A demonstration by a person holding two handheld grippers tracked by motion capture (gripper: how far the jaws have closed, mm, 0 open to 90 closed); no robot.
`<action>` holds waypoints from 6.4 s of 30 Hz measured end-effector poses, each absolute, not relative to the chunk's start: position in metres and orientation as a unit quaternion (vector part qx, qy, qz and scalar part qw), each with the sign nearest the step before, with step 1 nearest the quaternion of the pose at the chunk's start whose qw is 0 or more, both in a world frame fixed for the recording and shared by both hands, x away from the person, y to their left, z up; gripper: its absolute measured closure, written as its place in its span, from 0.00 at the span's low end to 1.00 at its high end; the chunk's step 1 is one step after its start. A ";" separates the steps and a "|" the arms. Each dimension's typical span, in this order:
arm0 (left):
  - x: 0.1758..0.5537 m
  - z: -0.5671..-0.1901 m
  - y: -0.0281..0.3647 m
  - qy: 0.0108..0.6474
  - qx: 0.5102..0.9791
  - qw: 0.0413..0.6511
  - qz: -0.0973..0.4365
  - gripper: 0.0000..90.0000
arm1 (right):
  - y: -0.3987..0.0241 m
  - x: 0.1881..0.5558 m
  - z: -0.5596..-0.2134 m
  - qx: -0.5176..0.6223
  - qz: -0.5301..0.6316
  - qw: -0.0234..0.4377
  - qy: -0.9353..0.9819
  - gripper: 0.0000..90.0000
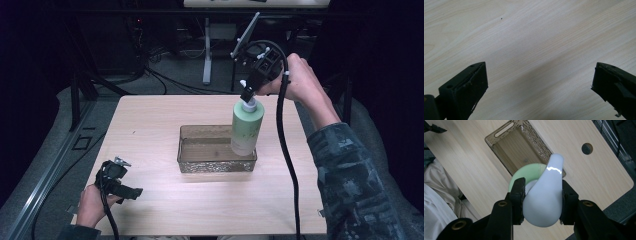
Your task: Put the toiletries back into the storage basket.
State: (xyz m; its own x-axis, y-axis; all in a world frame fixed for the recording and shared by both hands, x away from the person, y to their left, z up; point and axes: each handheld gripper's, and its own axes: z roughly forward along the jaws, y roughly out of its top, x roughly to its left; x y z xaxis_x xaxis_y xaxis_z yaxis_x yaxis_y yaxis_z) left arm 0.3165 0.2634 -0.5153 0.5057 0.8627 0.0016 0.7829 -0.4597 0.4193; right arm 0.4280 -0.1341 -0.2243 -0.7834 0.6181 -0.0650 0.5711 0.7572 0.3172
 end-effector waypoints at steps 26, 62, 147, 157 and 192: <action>0.317 -0.515 0.263 0.484 0.849 0.185 0.107 0.00 | -0.122 0.435 -0.238 0.309 0.140 0.086 0.937 0.70; 0.317 -0.516 0.263 0.482 0.850 0.183 0.105 0.00 | -0.128 0.442 -0.277 0.319 0.127 0.071 0.937 0.70; 0.318 -0.517 0.262 0.482 0.851 0.181 0.102 0.00 | -0.137 0.447 -0.322 0.343 0.104 0.057 0.932 0.70; 0.318 -0.518 0.261 0.484 0.850 0.182 0.102 0.00 | -0.142 0.449 -0.323 0.355 0.113 0.058 0.926 0.70; 0.317 -0.517 0.261 0.482 0.851 0.181 0.103 0.00 | -0.160 0.440 -0.332 0.399 0.175 0.072 0.897 0.03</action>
State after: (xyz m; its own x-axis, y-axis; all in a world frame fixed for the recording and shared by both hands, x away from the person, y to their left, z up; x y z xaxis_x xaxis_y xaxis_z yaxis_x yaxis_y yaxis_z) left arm 0.3174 0.2613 -0.5171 0.5144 0.8575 0.0015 0.7831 -0.4705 0.4067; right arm 0.4401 -0.1597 -0.3320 -0.6710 0.7414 0.0100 0.6906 0.6201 0.3722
